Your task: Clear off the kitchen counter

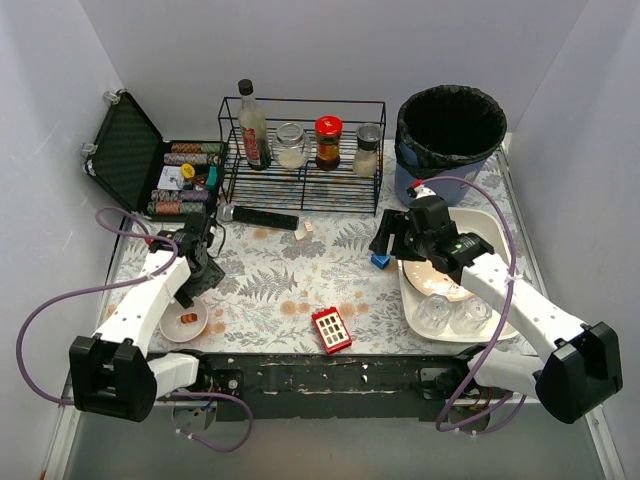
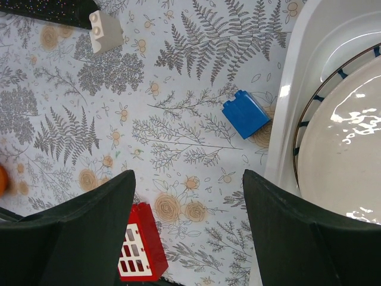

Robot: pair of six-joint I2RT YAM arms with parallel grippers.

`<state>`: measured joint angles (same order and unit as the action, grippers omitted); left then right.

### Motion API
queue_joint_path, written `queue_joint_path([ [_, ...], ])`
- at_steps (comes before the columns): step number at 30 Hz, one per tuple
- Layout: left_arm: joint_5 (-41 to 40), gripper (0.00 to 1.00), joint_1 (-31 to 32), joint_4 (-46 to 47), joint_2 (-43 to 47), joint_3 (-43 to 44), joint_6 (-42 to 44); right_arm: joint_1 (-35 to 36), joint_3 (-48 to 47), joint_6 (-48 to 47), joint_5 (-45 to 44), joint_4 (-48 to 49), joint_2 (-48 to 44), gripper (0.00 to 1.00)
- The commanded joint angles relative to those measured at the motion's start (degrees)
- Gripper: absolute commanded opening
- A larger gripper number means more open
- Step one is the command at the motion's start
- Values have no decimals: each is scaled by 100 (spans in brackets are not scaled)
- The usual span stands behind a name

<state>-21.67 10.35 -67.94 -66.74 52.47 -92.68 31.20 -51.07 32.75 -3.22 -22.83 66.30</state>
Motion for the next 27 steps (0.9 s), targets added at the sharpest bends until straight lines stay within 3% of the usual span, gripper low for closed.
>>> queue_joint_path([
  [1, -127, 62, 29, 246, -102, -219, 84, 18, 0, -67, -47, 165, -118, 80],
  [8, -30, 55, 20, 597, -146, -413, -39, 18, -35, -85, 24, 182, -82, 80],
  [20, 173, 52, 37, 844, -498, -694, -575, 9, -457, -305, 278, 138, 269, 80],
  [27, 84, 40, 29, 941, -524, -729, -690, 18, -299, -217, 278, 261, 199, 80],
])
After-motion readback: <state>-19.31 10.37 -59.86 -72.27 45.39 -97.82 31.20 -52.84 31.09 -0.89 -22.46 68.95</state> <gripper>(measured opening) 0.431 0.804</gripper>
